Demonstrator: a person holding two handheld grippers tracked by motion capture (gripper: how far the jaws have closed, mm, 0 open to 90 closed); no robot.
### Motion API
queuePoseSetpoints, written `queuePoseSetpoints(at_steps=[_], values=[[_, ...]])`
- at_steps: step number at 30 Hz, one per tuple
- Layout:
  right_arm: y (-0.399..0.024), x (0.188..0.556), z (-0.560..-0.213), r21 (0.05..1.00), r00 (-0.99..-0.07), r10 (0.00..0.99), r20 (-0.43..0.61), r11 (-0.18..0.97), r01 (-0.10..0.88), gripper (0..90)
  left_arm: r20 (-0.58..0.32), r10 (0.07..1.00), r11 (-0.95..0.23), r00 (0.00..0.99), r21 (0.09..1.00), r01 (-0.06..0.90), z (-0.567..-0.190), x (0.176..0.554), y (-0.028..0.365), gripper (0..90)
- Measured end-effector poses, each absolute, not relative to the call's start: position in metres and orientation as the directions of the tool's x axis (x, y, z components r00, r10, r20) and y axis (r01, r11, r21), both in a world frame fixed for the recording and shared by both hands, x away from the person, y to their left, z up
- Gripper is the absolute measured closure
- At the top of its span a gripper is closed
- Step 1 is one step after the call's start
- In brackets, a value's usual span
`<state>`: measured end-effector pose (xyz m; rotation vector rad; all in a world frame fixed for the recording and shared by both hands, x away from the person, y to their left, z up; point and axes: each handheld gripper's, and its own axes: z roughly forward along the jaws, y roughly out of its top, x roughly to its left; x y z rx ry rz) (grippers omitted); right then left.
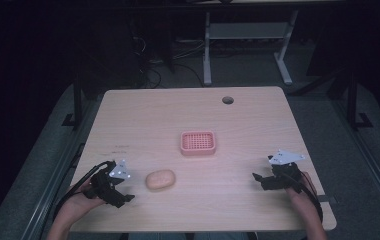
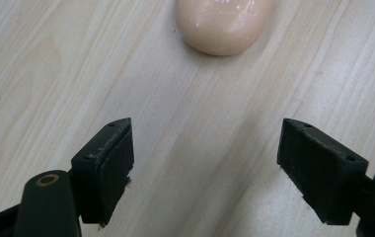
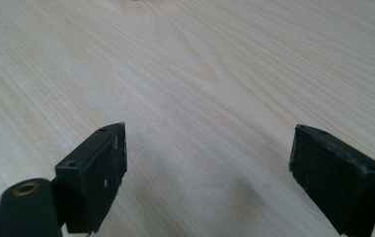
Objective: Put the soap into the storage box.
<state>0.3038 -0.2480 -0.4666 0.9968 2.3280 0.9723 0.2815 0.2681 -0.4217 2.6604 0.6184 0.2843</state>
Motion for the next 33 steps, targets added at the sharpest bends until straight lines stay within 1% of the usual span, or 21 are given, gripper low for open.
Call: queuePoseSetpoints(at_steps=[11, 24, 33], values=[[-0.248, 0.304, -0.467, 0.741, -0.652, 0.750, -0.107, 0.498, 0.451, 13.9, 0.102, 0.419, -0.840, 0.902, 0.420, 0.342, -0.416, 0.288, 0.247, 21.9], [-0.247, 0.303, -0.466, 0.744, -0.651, 0.752, -0.097, 0.490, 0.454, 13.9, 0.074, 0.394, -0.852, 0.916, 0.404, 0.333, -0.418, 0.297, 0.232, 22.0], [-0.247, 0.303, -0.466, 0.744, -0.654, 0.751, -0.097, 0.491, 0.453, 13.9, 0.070, 0.375, -0.857, 0.924, 0.405, 0.317, -0.418, 0.304, 0.220, 21.9]])
